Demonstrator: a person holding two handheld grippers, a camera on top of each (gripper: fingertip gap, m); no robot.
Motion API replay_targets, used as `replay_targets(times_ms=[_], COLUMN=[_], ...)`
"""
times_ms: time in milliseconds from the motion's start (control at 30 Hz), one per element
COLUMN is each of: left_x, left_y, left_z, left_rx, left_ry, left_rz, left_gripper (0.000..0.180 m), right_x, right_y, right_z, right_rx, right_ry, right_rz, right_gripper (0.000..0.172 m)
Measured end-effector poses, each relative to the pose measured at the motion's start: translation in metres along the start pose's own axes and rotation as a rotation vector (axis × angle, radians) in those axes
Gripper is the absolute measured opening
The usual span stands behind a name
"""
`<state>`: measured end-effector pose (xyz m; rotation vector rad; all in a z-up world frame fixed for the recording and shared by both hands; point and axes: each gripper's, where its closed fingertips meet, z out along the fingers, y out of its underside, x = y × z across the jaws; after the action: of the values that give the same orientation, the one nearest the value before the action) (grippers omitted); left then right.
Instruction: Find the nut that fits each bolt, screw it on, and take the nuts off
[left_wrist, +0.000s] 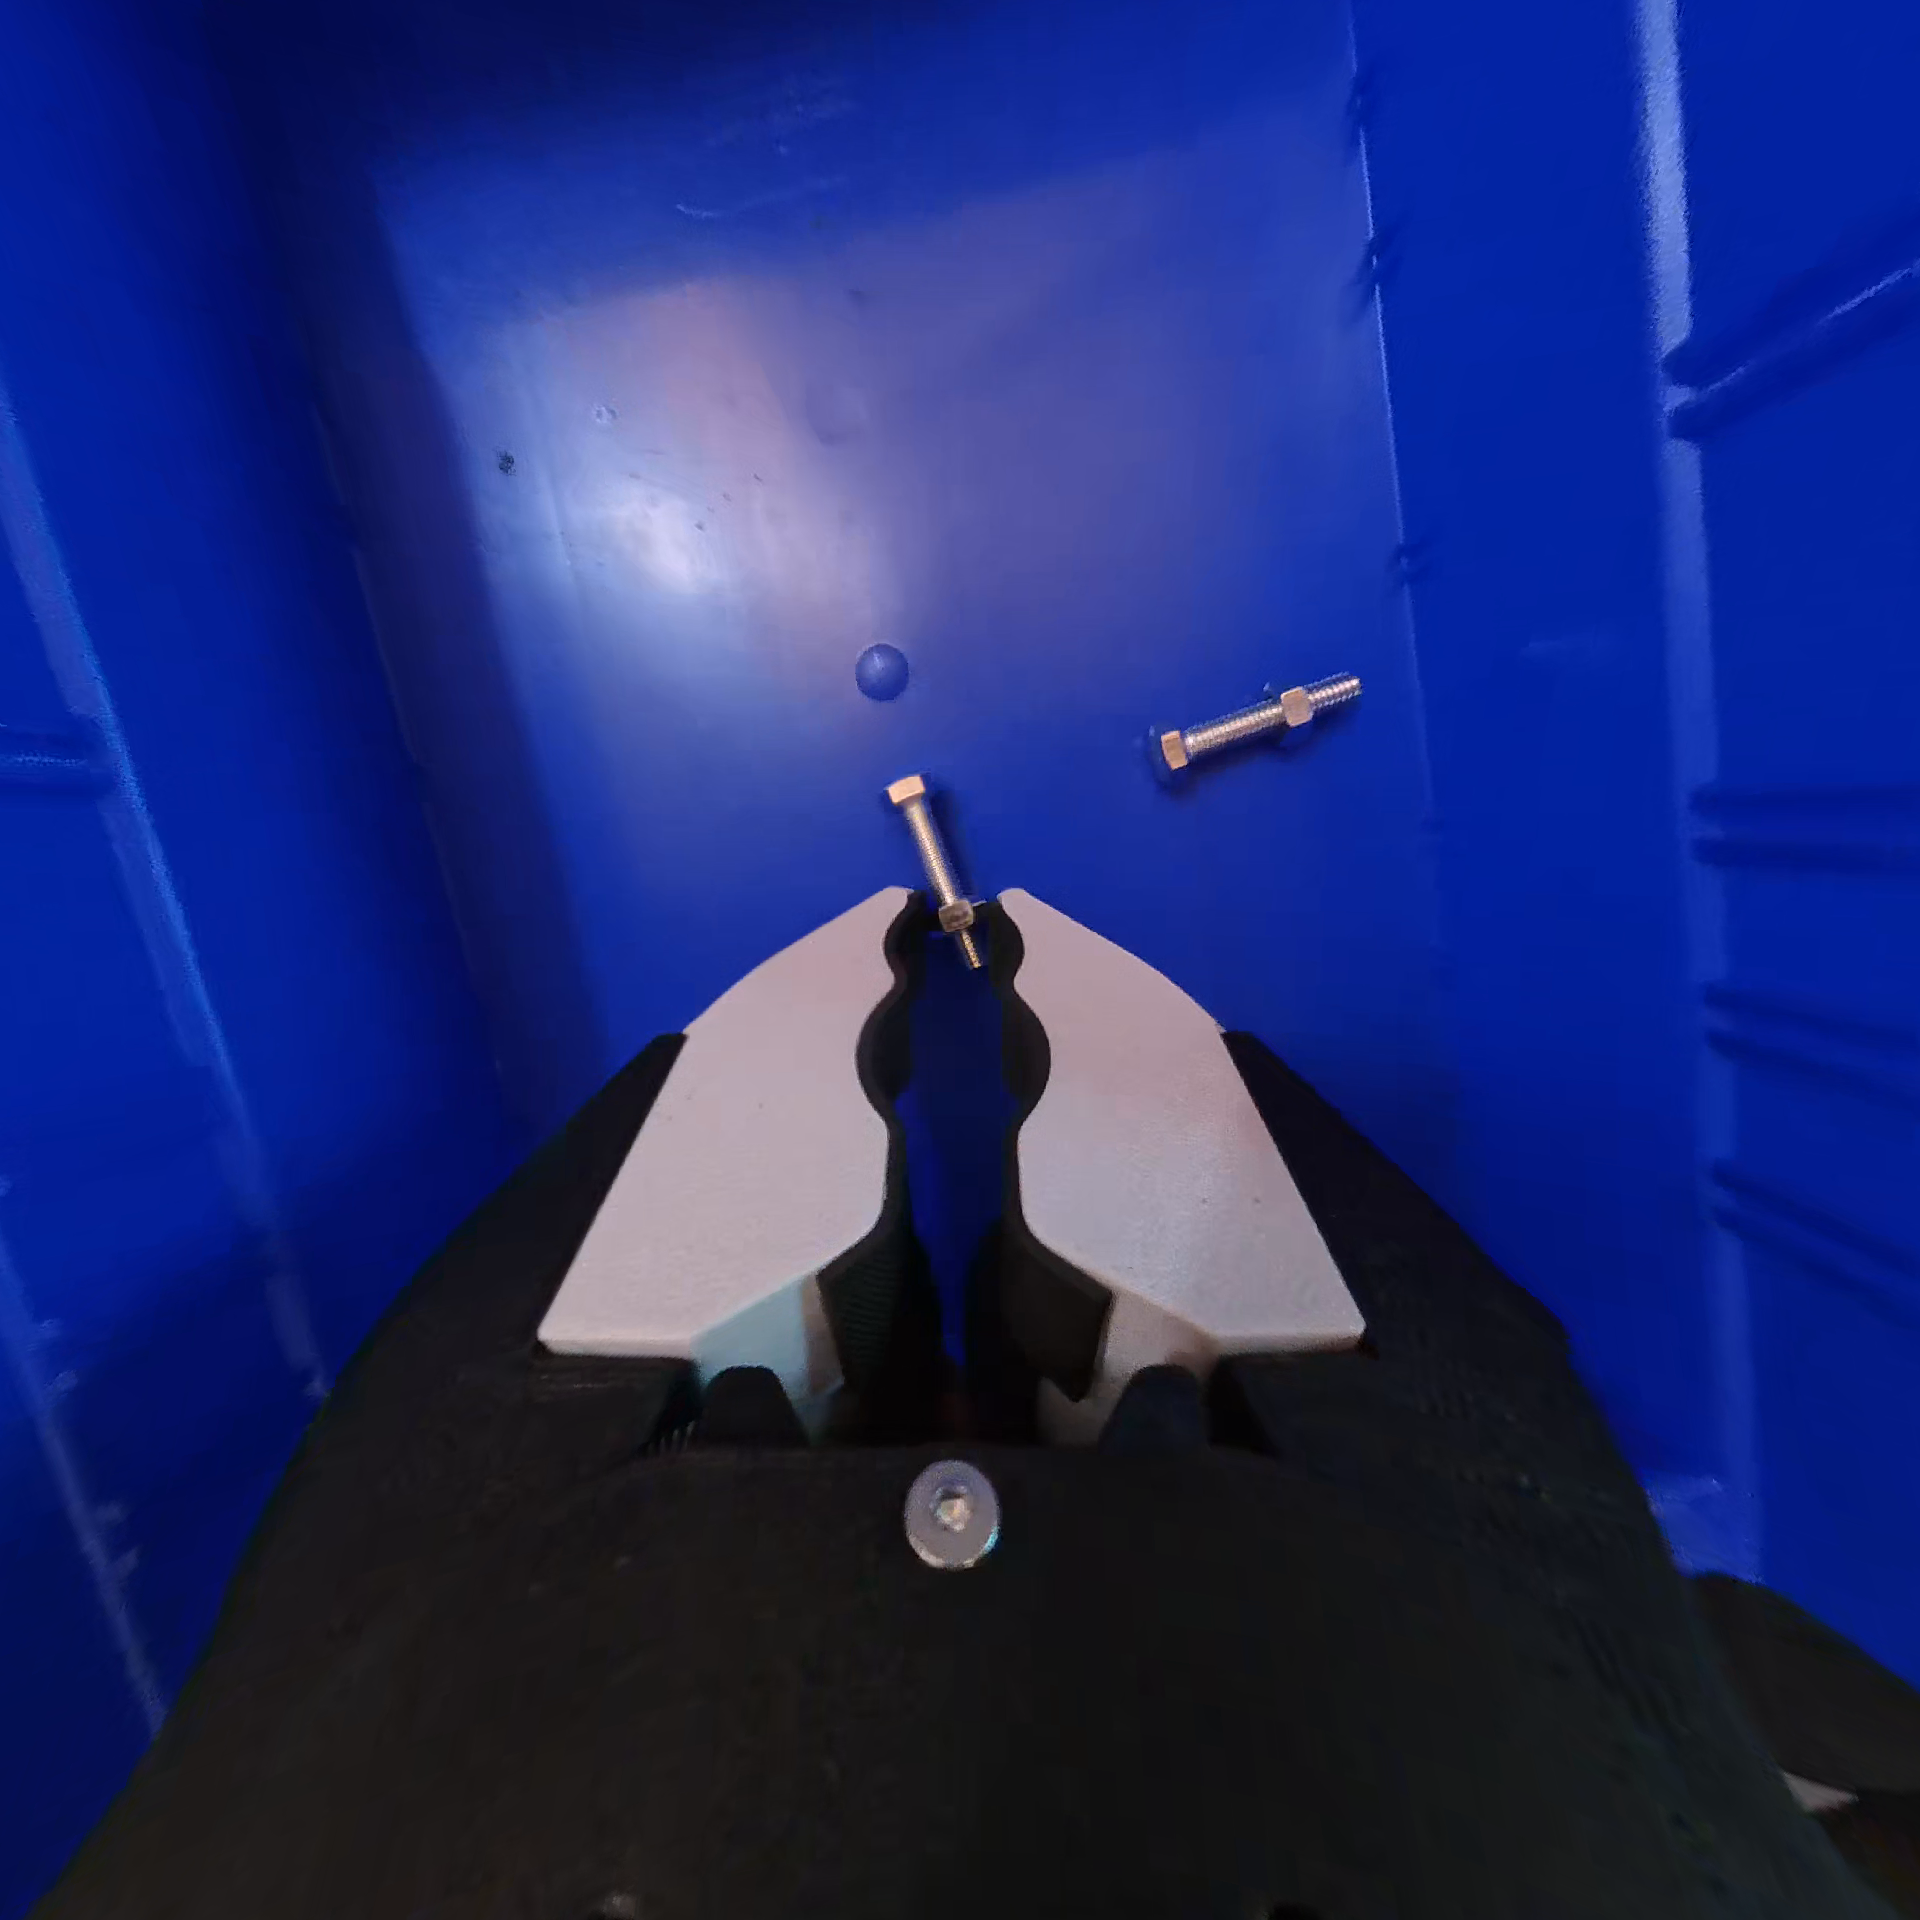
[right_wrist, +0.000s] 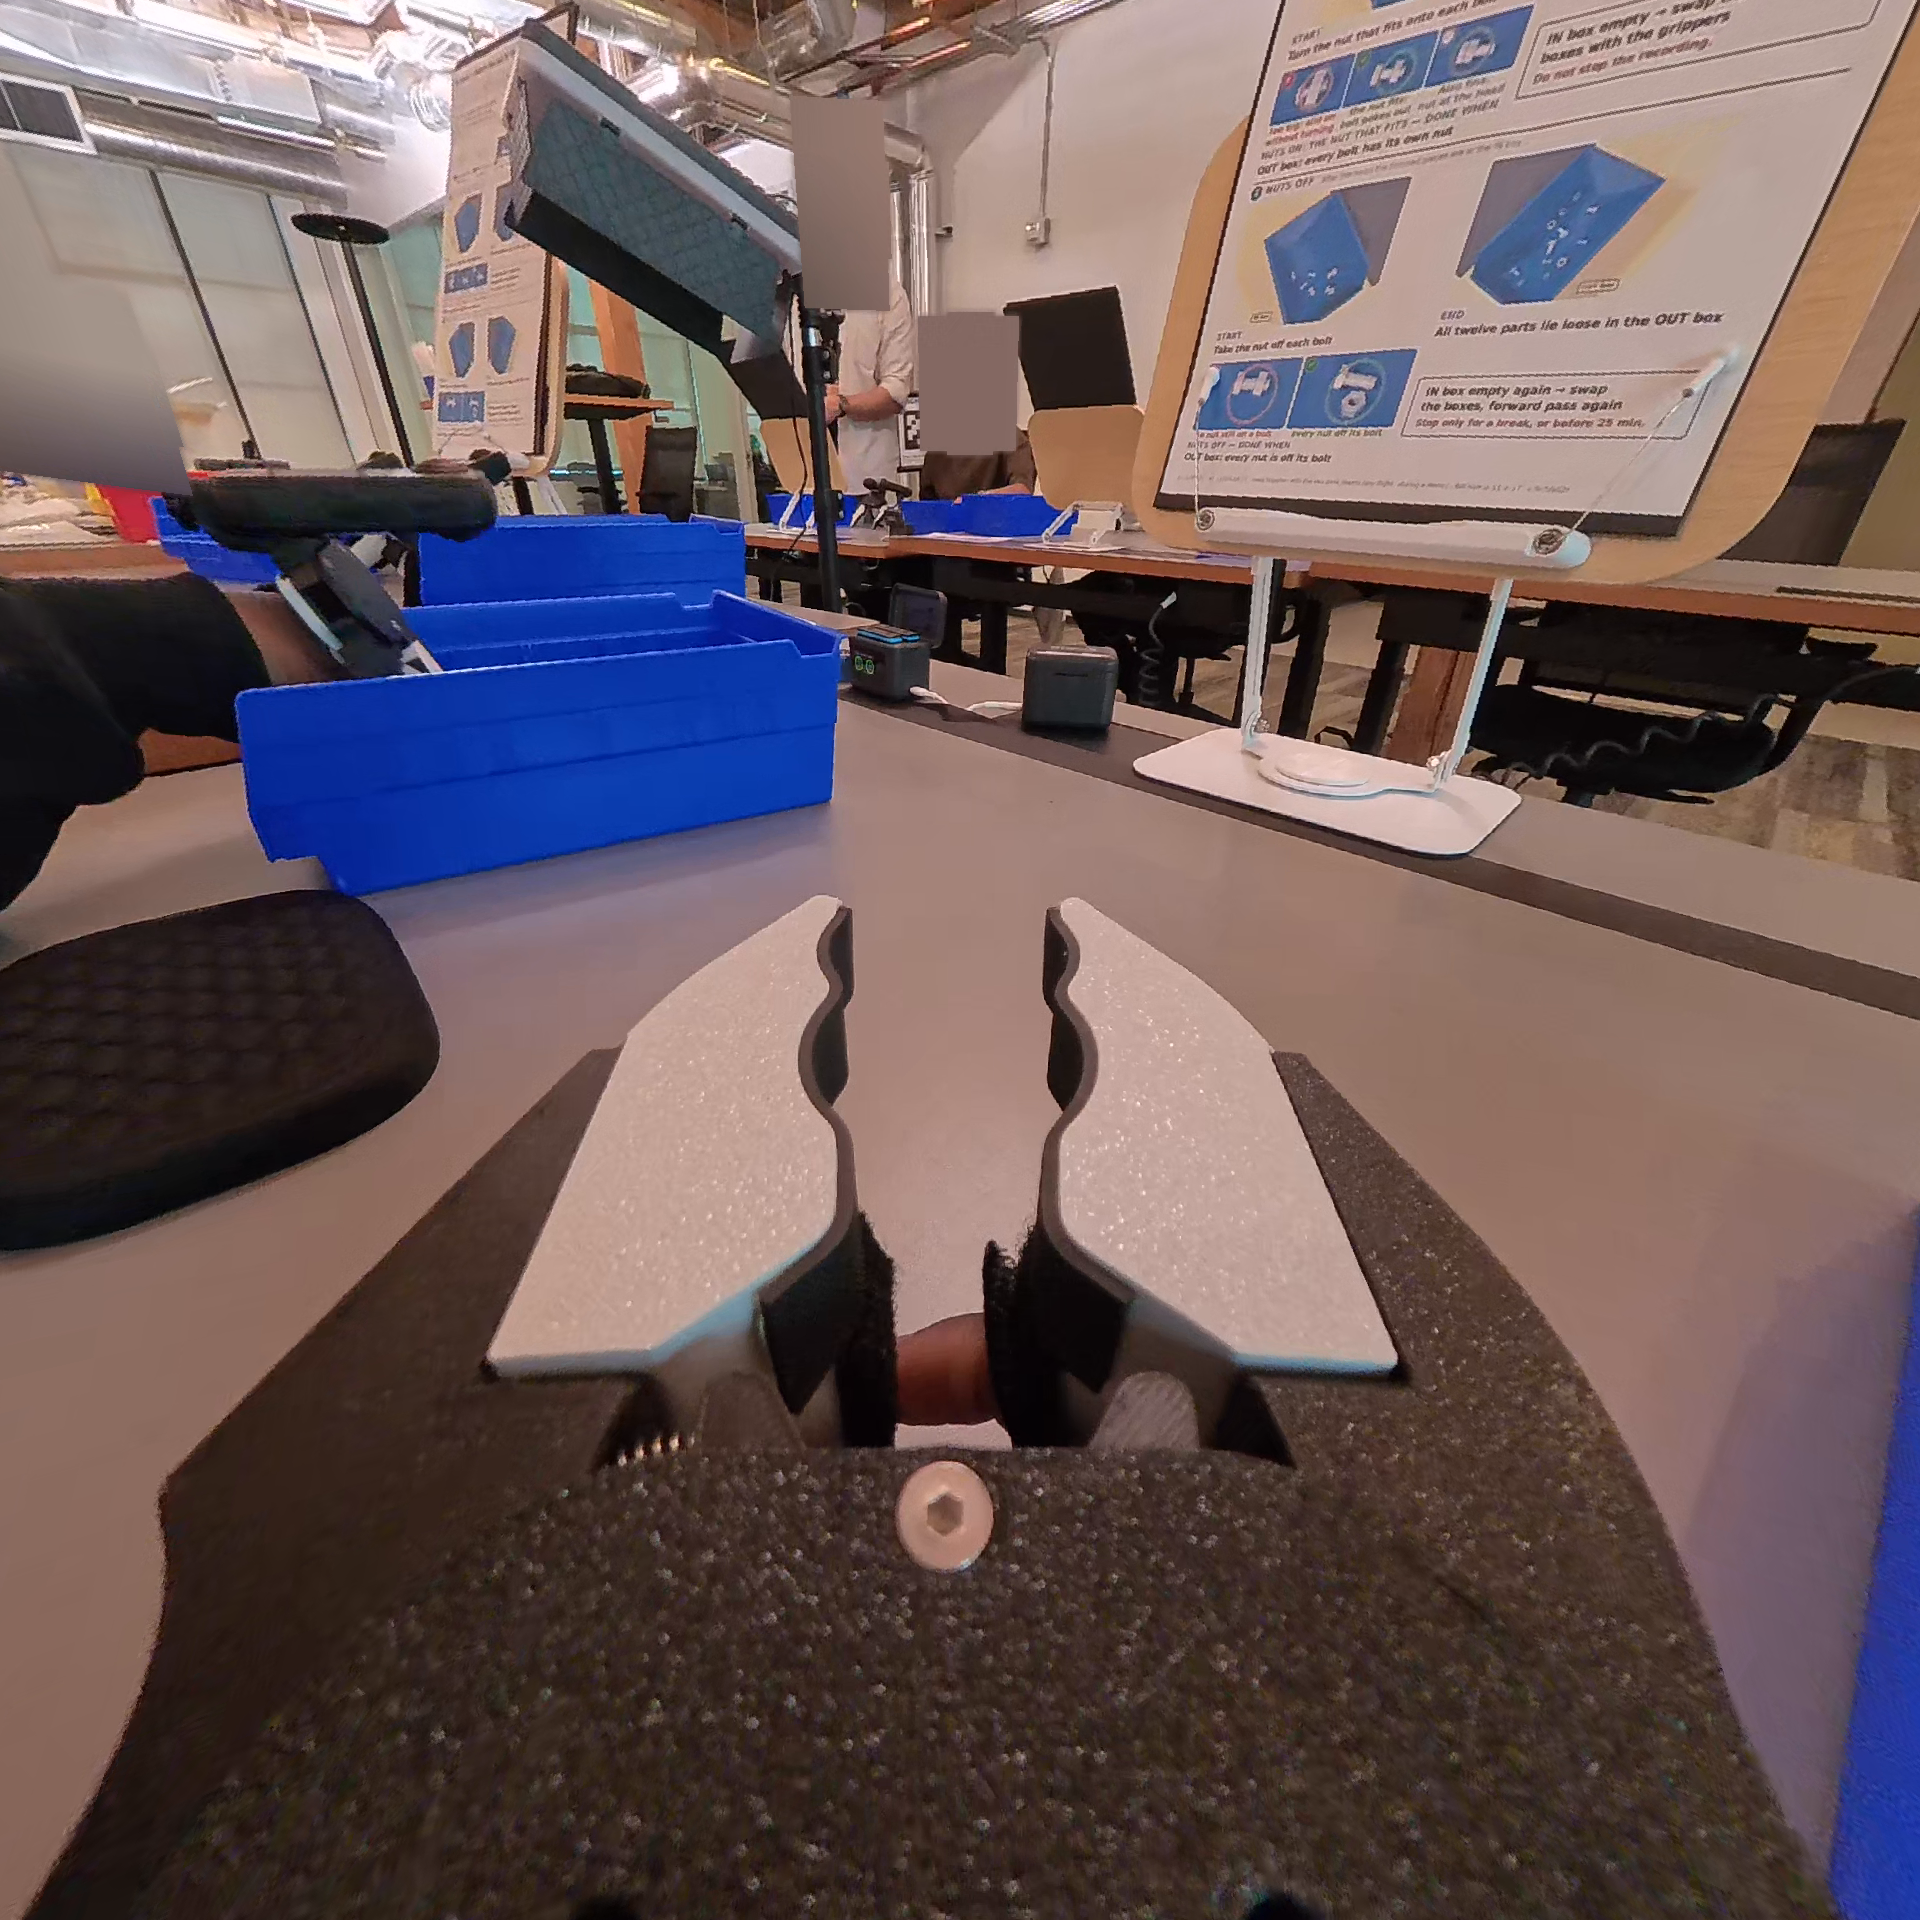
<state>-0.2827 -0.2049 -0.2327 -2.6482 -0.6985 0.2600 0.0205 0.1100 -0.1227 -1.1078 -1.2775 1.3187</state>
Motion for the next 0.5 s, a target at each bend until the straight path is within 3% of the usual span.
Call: replay_targets(times_ms=[33, 167, 267, 367, 500], left_x=[-0.001, -0.002, 0.018, 0.060, 0.142], left_y=[-0.003, -0.023, -0.047, -0.071, -0.086], left_z=[-0.004, -0.038, -0.075, -0.107, -0.124], left_rx=[0.026, 0.163, 0.290, 0.405, 0.475], left_ry=[-0.011, -0.083, -0.093, -0.044, 0.150], left_rz=[0.004, 0.029, 0.102, 0.217, 0.400], left_gripper=[0.012, 0.011, 0.011, 0.011, 0.011], right_x=[0.000, -0.001, -0.003, -0.005, -0.013], right_y=[0.000, 0.001, 0.002, 0.003, 0.003], right_z=[0.000, 0.000, 0.001, 0.001, 0.002], right_rx=[0.000, -0.005, -0.012, -0.015, -0.017], right_ry=[-0.001, -0.005, -0.010, -0.019, -0.051], right_rz=[-0.002, -0.009, -0.015, -0.031, -0.073], right_gripper=[0.035, 0.035, 0.035, 0.035, 0.035])
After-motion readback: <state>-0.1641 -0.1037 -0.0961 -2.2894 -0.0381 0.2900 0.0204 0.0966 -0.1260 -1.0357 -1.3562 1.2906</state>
